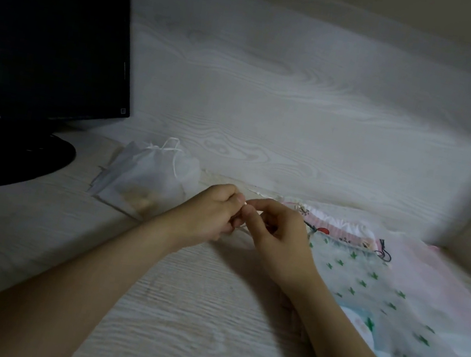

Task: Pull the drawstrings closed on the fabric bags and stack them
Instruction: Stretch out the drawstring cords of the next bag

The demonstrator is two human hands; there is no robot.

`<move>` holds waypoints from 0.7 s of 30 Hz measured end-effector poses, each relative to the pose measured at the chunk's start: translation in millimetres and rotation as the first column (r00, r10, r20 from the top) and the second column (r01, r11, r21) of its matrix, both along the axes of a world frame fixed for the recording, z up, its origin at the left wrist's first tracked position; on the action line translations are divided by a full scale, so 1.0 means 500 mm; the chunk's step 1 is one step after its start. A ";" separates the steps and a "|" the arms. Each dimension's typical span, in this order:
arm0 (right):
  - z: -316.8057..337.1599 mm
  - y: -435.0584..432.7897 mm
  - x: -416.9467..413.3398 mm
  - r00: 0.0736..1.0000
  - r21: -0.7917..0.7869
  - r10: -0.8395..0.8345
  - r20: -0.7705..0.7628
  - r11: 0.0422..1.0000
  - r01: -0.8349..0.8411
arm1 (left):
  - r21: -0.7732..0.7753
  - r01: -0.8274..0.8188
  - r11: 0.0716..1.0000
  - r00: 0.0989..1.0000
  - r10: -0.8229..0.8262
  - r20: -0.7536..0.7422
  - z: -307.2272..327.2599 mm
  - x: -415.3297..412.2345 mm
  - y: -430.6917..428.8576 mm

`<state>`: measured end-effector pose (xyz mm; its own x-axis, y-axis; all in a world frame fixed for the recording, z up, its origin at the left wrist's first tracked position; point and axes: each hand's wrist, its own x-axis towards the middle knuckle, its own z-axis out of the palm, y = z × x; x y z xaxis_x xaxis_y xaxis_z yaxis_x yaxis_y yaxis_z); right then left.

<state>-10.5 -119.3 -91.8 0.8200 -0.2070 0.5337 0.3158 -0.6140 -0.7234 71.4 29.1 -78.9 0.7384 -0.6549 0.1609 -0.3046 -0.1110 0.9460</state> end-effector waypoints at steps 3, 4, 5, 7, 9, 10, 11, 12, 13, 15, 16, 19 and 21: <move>0.000 -0.003 0.000 1.000 0.029 0.001 0.004 1.000 -0.001 | 0.034 0.011 0.999 0.995 -0.014 0.097 -0.007 0.007 -0.001; -0.001 -0.004 0.000 1.000 0.041 0.000 0.000 0.999 0.000 | 0.041 0.013 0.999 0.991 -0.018 0.134 -0.008 0.009 0.000; -0.001 -0.006 0.000 1.000 0.054 0.001 -0.003 0.999 -0.001 | 0.041 0.016 0.999 0.987 -0.022 0.159 -0.008 0.011 0.000; 0.000 -0.007 -0.001 1.000 0.082 0.014 -0.006 0.997 -0.013 | 0.041 0.025 0.999 0.987 -0.031 0.160 -0.007 0.014 0.003; 0.002 -0.007 -0.003 1.000 0.091 0.024 -0.017 0.996 -0.022 | 0.049 0.031 0.998 0.991 -0.037 0.125 -0.004 0.014 0.005; 0.003 -0.006 -0.003 0.999 0.094 0.027 -0.023 0.995 -0.025 | 0.052 0.030 0.998 0.993 -0.035 0.110 -0.002 0.012 0.007; 0.003 -0.005 -0.003 0.999 0.098 0.028 -0.027 0.995 -0.025 | 0.052 0.029 0.998 0.995 -0.034 0.099 -0.001 0.011 0.008; 0.002 -0.005 -0.002 0.999 0.104 0.022 -0.028 0.994 -0.019 | 0.047 0.030 0.998 0.995 -0.034 0.092 -0.001 0.010 0.009; 0.000 -0.004 -0.001 1.000 0.105 0.009 -0.026 0.994 -0.006 | 0.032 0.034 0.999 0.996 -0.037 0.087 -0.001 0.011 0.010; -0.002 -0.004 0.003 0.999 0.078 -0.035 -0.020 0.996 0.037 | -0.021 0.039 0.999 0.996 -0.037 0.075 -0.002 0.015 0.011; -0.003 -0.003 0.004 0.998 0.060 -0.055 -0.018 0.997 0.056 | -0.049 0.037 0.998 0.997 -0.034 0.072 -0.002 0.017 0.011; -0.003 0.001 0.005 0.997 0.056 -0.071 -0.018 0.996 0.072 | -0.114 0.028 0.993 0.995 -0.017 0.099 0.002 0.021 0.014; -0.002 0.002 0.005 0.997 0.052 -0.081 -0.018 0.995 0.082 | -0.129 0.032 0.991 0.987 -0.011 0.161 0.003 0.022 0.019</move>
<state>-8.0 -118.4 -92.8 0.8074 -0.3007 0.5076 0.2548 -0.5984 -0.7596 82.6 38.4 -77.2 0.6819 -0.6360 0.3612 -0.4539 0.0193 0.8909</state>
